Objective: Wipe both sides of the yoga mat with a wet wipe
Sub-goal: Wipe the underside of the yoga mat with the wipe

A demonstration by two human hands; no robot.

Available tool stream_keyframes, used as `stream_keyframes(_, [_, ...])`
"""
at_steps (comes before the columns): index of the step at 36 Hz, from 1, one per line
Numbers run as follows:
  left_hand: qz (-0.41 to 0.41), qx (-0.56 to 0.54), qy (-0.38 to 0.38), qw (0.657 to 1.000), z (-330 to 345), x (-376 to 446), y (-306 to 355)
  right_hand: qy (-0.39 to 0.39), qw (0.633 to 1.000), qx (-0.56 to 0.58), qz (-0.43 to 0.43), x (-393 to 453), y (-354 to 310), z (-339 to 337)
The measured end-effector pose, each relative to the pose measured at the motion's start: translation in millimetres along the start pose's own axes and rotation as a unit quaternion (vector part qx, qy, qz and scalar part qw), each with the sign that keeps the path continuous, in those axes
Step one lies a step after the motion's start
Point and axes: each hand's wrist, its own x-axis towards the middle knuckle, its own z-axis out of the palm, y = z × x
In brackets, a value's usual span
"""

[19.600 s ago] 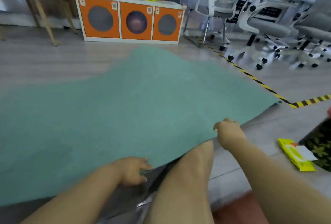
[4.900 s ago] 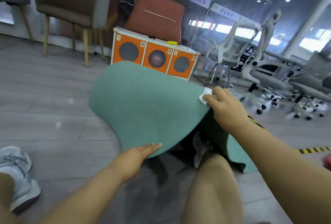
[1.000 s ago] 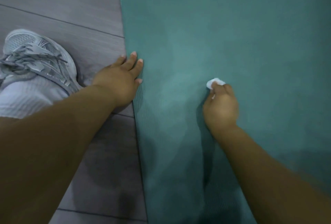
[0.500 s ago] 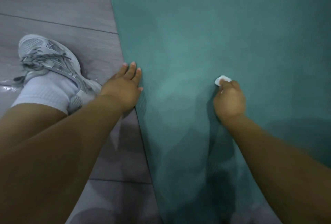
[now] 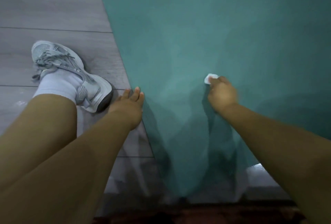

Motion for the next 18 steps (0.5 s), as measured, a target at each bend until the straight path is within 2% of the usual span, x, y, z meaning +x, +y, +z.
stream_keyframes(2, [0.004,0.009,-0.012,1.000,3.1,-6.2,5.9,0.032,0.996,0.018,0.084,0.7,4.1,-3.1])
stream_keyframes(5, [0.005,0.013,-0.023,1.000,6.9,-12.2,14.3,0.022,0.995,0.020,0.098,-21.2,-22.6,17.0])
stream_keyframes(7, [0.005,0.009,-0.021,1.000,9.1,-13.7,15.7,-0.005,0.999,0.033,0.031,-52.2,-54.0,34.7])
stream_keyframes(9, [0.005,0.000,-0.015,1.000,14.1,-14.4,13.5,-0.040,0.993,0.051,-0.102,-85.9,-80.9,52.2])
stream_keyframes(10, [0.004,-0.009,-0.012,1.000,17.3,-15.0,12.2,-0.057,0.980,0.050,-0.183,-102.1,-89.6,58.5])
stream_keyframes(12, [0.002,-0.023,-0.005,1.000,24.1,-15.6,11.4,-0.141,0.943,0.039,-0.300,-122.7,-94.2,60.0])
stream_keyframes(14, [0.001,-0.035,0.004,0.999,28.3,-15.5,12.0,-0.156,0.910,0.013,-0.385,-121.5,-81.6,52.5])
stream_keyframes(16, [0.001,-0.046,0.008,0.999,30.1,-14.8,12.9,-0.142,0.909,0.002,-0.393,-105.9,-57.3,39.8])
stream_keyframes(18, [0.004,-0.057,0.013,0.998,31.3,-13.6,13.6,-0.086,0.940,0.001,-0.329,-85.2,-27.2,24.4])
